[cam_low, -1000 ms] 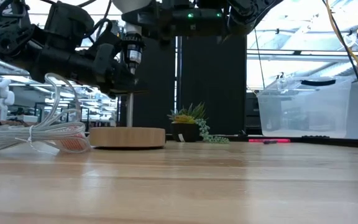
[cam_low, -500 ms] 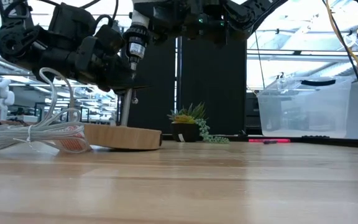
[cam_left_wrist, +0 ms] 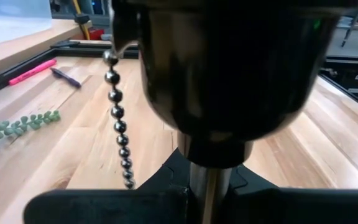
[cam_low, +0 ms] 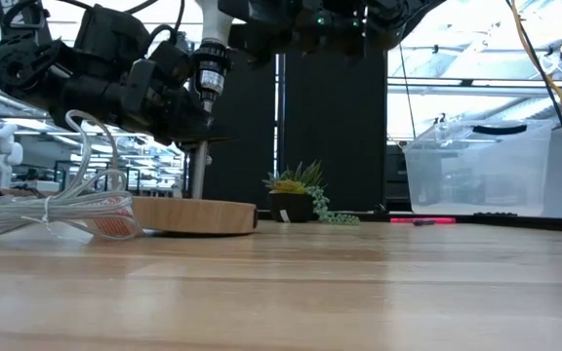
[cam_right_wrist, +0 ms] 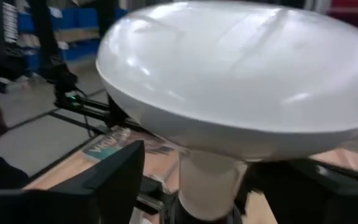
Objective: Screw lightbulb
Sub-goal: Remove the lightbulb from the lamp
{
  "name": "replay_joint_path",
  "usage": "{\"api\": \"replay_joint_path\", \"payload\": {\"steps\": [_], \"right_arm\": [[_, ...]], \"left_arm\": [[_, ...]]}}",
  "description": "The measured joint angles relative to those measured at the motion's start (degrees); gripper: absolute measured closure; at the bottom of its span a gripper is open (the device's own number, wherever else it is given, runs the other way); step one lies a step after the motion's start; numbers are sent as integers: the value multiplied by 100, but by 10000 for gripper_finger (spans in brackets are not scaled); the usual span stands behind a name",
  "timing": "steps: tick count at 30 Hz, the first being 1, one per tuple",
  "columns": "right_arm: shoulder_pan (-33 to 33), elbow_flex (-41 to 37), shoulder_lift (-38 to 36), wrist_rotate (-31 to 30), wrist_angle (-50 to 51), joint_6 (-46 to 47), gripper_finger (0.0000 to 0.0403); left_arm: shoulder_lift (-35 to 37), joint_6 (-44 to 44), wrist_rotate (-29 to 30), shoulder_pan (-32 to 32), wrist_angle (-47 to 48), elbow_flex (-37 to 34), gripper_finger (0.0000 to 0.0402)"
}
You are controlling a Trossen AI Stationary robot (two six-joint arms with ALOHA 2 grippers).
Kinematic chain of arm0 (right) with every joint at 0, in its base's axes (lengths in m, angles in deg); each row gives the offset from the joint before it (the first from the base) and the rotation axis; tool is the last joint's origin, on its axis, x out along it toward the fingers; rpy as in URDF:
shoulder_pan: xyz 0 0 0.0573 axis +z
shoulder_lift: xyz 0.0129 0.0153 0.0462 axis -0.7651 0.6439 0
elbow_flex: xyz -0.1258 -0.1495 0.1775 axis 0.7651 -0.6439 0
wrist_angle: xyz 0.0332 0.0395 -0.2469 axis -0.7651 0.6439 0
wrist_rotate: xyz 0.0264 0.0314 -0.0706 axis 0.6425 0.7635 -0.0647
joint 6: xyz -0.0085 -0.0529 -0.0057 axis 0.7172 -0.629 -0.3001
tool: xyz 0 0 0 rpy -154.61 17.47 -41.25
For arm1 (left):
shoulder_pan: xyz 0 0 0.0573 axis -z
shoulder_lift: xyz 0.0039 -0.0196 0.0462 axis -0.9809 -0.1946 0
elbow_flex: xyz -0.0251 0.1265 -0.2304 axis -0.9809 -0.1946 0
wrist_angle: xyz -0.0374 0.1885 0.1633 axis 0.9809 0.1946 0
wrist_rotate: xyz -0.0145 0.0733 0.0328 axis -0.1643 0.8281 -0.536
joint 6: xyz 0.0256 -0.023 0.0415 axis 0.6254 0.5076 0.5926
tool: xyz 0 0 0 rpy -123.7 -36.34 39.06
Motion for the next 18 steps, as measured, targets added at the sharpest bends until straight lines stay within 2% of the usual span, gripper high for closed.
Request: {"api": "replay_joint_path", "payload": {"steps": [5,13,16,18], "right_arm": [[31,-2,-419,-632,629,-205,105],[185,-2,-661,-1597,1181,-105,105],[346,-139,-652,-2068,925,23,105],[505,-310,-652,-2651,545,138,105]], "left_arm": [[-9,6,218,-2,-98,-8,379],[-15,0,1049,87,-187,-13,379],[-15,-70,1406,96,-212,-15,379],[-15,-158,1634,96,-231,-14,379]]}}
